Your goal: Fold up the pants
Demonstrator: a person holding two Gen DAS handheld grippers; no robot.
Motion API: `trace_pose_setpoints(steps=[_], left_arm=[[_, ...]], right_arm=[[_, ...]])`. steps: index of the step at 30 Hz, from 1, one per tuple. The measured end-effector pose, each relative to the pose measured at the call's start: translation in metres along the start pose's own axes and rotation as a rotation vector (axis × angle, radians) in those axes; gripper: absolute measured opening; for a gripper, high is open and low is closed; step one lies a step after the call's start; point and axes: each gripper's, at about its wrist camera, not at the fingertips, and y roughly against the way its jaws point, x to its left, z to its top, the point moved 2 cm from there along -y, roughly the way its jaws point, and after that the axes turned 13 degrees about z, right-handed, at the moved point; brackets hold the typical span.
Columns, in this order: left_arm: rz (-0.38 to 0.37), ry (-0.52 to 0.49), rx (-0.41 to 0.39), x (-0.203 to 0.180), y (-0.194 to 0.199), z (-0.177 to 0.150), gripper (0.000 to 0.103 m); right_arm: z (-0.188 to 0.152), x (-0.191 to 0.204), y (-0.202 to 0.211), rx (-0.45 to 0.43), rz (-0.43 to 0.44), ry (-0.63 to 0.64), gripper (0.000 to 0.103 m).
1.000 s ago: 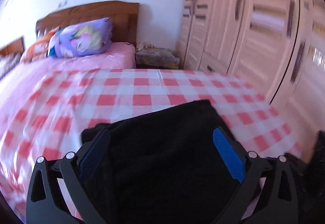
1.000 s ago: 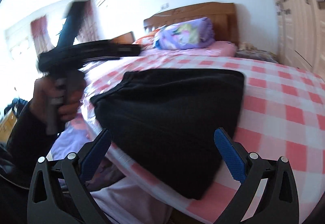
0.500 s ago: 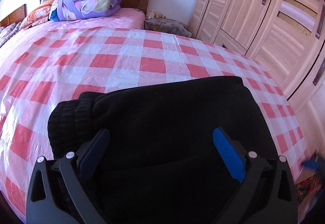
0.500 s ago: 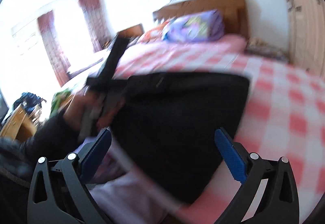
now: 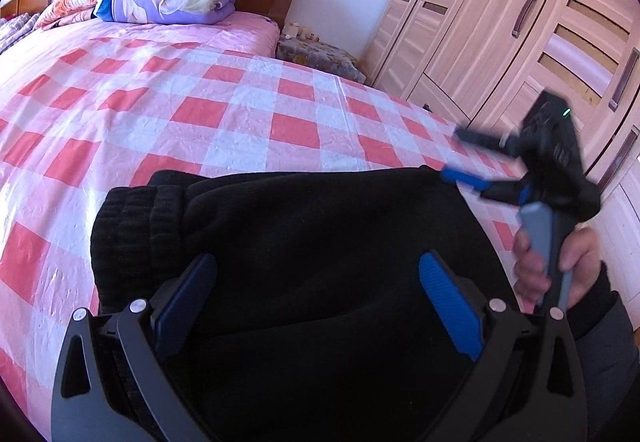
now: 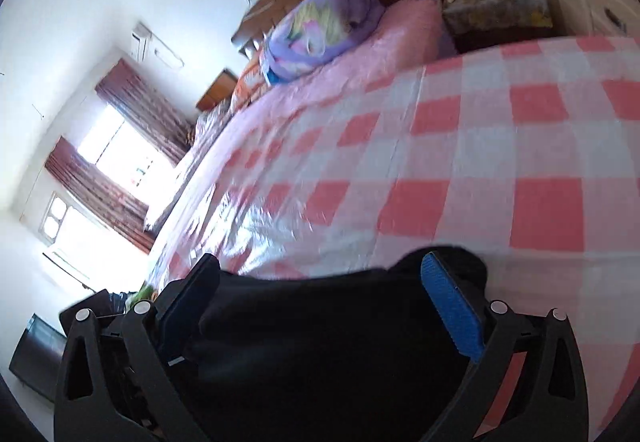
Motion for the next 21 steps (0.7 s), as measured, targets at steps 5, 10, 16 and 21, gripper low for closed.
trace_pose_setpoints(steps=[5,10,16,21], left_arm=[[-0.010,0.011,-0.009,0.001,0.001,-0.001,0.101],[-0.008,0.007,-0.006,-0.001,0.001,0.000,0.101],[-0.002,0.002,-0.007,-0.001,0.001,-0.001,0.101],[0.014,-0.010,-0.007,-0.003,0.000,-0.001,0.101]], right_arm=[[-0.001,0.013,-0.007,0.028,0.116,-0.035,0.099],[-0.010,-0.012,-0.034,0.029,0.005,-0.038,0.098],[-0.035,0.042,-0.019,0.059,0.185,-0.017,0.099],[-0.067,0.026,-0.049,0.170,0.077,-0.031,0.098]])
